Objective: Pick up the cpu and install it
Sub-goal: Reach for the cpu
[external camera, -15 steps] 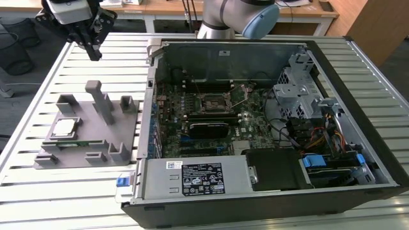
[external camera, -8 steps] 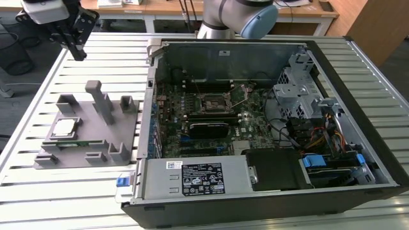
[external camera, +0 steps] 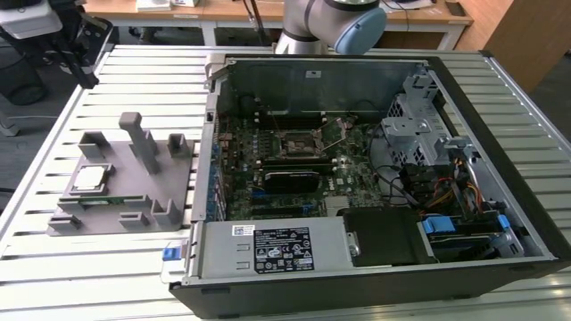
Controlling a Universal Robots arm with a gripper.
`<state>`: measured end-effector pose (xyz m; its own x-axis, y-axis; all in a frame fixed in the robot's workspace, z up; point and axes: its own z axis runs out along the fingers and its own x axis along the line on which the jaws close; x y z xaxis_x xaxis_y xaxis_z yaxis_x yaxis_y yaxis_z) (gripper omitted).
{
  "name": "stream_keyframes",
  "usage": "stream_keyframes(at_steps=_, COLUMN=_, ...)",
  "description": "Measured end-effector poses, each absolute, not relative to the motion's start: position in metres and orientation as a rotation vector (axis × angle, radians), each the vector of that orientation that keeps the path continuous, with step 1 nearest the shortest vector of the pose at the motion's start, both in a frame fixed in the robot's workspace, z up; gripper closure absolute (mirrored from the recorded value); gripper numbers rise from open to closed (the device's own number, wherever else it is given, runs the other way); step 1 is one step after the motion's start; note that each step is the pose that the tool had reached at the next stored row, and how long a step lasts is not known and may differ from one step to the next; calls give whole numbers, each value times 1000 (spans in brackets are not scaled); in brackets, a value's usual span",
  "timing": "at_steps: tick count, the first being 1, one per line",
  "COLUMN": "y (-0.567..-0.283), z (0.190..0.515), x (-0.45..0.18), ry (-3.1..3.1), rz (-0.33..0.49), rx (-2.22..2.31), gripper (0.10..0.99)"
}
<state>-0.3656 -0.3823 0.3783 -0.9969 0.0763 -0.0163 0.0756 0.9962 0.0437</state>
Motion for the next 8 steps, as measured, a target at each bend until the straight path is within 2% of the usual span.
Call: stream_keyframes(at_steps=8, y=-383, z=376, x=-390, ry=3125, rz=67, rx=119, gripper=980)
